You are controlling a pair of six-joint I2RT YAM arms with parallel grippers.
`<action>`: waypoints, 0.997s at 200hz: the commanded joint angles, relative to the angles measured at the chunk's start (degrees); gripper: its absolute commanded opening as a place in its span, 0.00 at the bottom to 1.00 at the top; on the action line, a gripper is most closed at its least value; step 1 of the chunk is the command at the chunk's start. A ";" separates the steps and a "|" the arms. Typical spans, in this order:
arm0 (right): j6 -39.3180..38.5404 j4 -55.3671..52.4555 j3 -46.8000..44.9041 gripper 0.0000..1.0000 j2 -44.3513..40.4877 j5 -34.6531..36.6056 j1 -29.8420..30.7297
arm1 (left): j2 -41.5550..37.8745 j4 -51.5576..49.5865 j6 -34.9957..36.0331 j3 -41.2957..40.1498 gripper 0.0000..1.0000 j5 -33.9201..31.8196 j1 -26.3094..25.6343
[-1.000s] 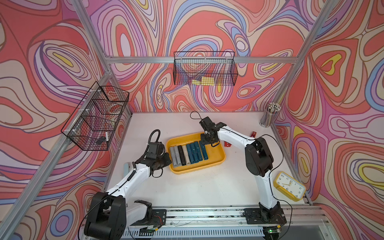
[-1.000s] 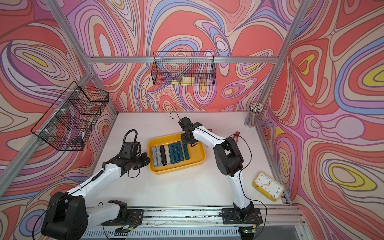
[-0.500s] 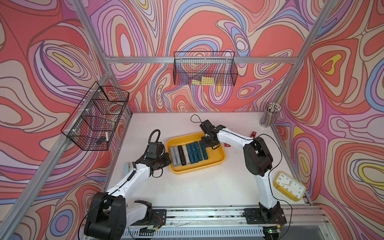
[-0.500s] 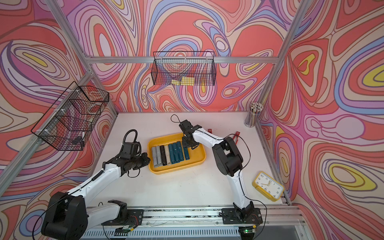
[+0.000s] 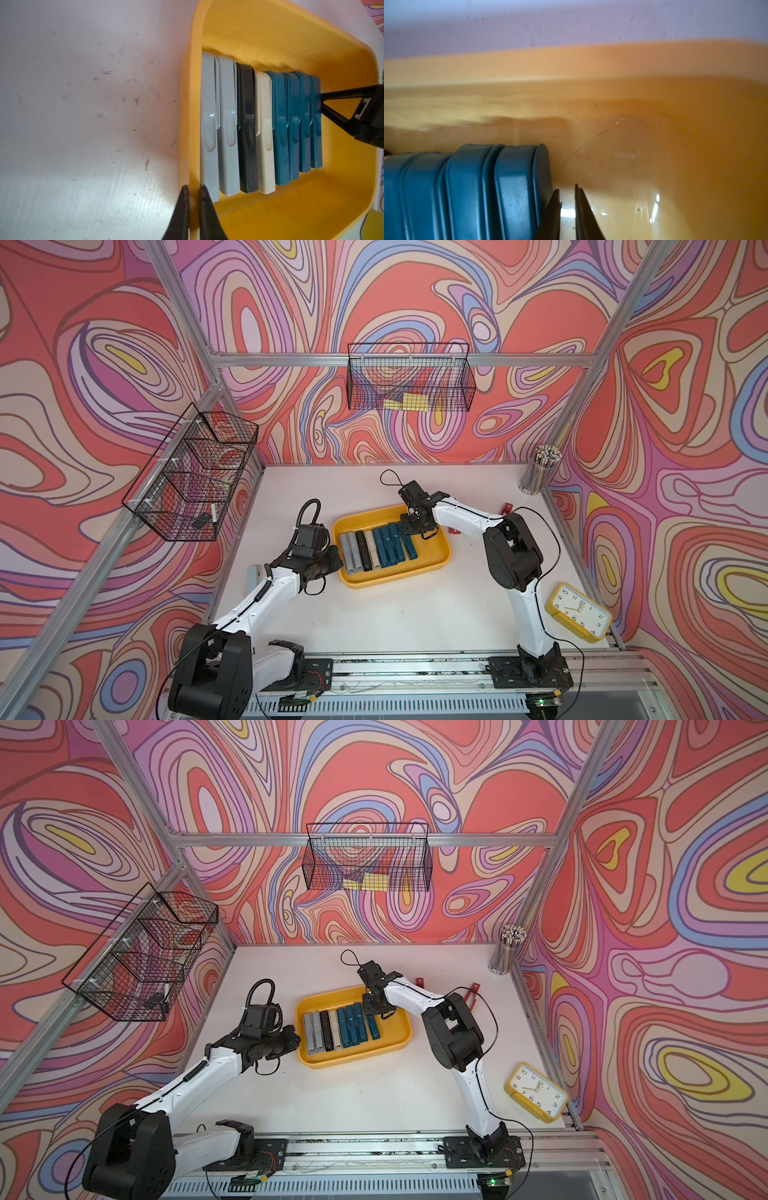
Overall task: Put the pruning pliers into the storage box
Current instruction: Place the pruning pliers in the storage box.
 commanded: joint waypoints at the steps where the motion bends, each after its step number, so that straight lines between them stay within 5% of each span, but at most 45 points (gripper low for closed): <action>1: 0.12 0.55 -0.60 0.18 1.19 -0.73 0.39 | 0.36 -0.42 0.26 -0.87 0.03 0.84 -0.38; 199: 0.83 -0.33 -2.30 0.19 -1.23 -0.09 0.43 | 0.18 -0.69 0.09 -0.59 0.03 0.86 -0.38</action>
